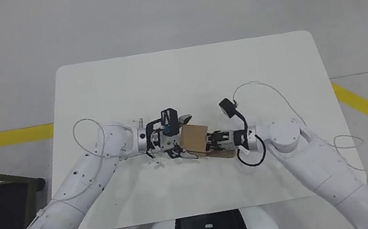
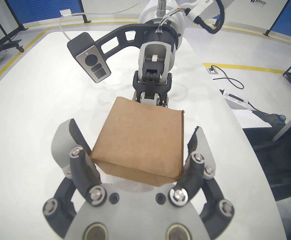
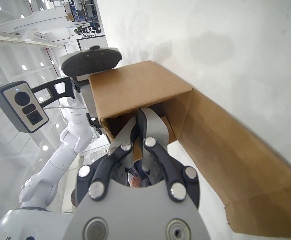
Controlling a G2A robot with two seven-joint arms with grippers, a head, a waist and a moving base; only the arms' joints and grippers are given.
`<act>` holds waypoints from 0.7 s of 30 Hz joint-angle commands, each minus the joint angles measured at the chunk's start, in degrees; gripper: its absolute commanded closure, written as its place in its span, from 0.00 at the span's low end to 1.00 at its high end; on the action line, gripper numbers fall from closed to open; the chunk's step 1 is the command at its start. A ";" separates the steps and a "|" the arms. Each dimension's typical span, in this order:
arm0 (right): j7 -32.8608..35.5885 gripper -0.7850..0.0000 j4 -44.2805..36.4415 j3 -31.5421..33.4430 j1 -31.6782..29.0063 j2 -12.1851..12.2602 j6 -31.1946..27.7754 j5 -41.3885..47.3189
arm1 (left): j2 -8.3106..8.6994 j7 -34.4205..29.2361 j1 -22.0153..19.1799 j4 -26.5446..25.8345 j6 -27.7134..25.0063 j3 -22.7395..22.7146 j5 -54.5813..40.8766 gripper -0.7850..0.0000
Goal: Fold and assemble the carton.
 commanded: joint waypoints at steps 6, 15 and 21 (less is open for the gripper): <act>0.78 1.00 -0.30 0.52 -0.25 0.05 -0.13 -0.12 | 0.00 0.00 0.00 0.00 0.00 0.00 0.00 0.00; 2.61 1.00 -3.84 4.40 -2.65 1.50 2.15 -2.42 | 0.00 0.00 0.00 0.00 0.00 0.00 0.00 0.00; 3.48 1.00 -7.58 8.02 -4.67 2.85 4.19 -5.70 | 0.00 0.00 0.00 0.00 0.00 0.00 0.00 0.00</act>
